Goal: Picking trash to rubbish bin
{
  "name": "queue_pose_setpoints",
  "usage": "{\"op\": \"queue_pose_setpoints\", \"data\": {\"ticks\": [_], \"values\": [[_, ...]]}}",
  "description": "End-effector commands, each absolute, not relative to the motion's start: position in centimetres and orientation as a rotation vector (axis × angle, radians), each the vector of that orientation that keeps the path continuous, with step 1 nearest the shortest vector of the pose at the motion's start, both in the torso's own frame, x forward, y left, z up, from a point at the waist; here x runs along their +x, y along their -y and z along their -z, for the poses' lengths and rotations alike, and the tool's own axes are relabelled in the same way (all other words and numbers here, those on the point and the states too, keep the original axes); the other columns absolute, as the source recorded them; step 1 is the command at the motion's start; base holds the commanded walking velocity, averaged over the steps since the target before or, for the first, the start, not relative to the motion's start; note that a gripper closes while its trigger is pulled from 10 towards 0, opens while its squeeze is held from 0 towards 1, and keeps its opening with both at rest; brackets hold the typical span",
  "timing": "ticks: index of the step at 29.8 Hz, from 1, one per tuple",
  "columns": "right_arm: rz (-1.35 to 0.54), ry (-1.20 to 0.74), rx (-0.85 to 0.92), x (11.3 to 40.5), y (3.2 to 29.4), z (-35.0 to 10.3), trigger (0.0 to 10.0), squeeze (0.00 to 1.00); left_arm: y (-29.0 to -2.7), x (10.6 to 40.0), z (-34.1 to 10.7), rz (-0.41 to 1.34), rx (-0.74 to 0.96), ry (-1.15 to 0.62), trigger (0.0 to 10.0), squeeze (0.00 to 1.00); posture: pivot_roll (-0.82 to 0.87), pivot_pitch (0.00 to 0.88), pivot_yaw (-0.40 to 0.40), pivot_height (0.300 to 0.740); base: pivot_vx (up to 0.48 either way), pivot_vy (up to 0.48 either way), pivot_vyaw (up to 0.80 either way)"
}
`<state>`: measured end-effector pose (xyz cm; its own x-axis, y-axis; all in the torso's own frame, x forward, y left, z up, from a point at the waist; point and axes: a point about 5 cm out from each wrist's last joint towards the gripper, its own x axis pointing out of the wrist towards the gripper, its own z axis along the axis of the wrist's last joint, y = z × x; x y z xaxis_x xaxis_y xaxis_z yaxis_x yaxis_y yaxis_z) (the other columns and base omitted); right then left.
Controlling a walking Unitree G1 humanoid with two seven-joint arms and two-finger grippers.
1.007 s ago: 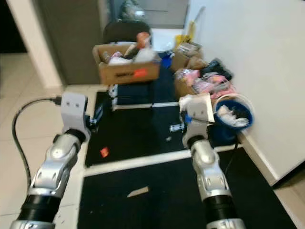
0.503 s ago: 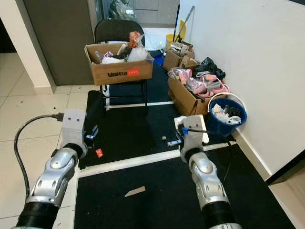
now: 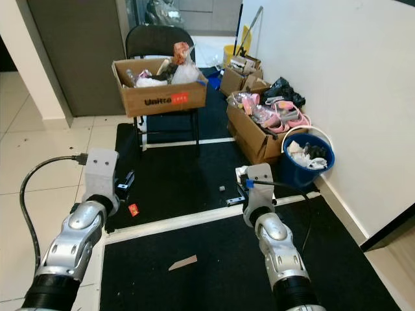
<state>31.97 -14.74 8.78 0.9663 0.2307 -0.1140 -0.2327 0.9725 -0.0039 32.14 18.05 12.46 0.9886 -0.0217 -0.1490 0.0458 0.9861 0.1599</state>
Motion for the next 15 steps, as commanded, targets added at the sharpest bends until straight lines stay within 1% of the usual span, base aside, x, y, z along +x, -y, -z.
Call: {"op": "queue_pose_setpoints", "data": {"ticks": [1,15], "values": [[-0.235,-0.102,-0.013,32.18,14.6,-9.0,10.0,0.0,-18.24,31.94,-11.87,0.033,0.163,-0.18,10.0,0.0,-0.03,0.073,-0.05,0.74,0.3,0.0,0.0],[-0.221,-0.087,-0.026,32.33,14.58,-9.04,10.0,0.0,-17.93,32.08,-12.28,0.051,0.171,-0.17,10.0,0.0,-0.03,0.077,-0.045,0.74,0.334,0.0,0.0]]}}
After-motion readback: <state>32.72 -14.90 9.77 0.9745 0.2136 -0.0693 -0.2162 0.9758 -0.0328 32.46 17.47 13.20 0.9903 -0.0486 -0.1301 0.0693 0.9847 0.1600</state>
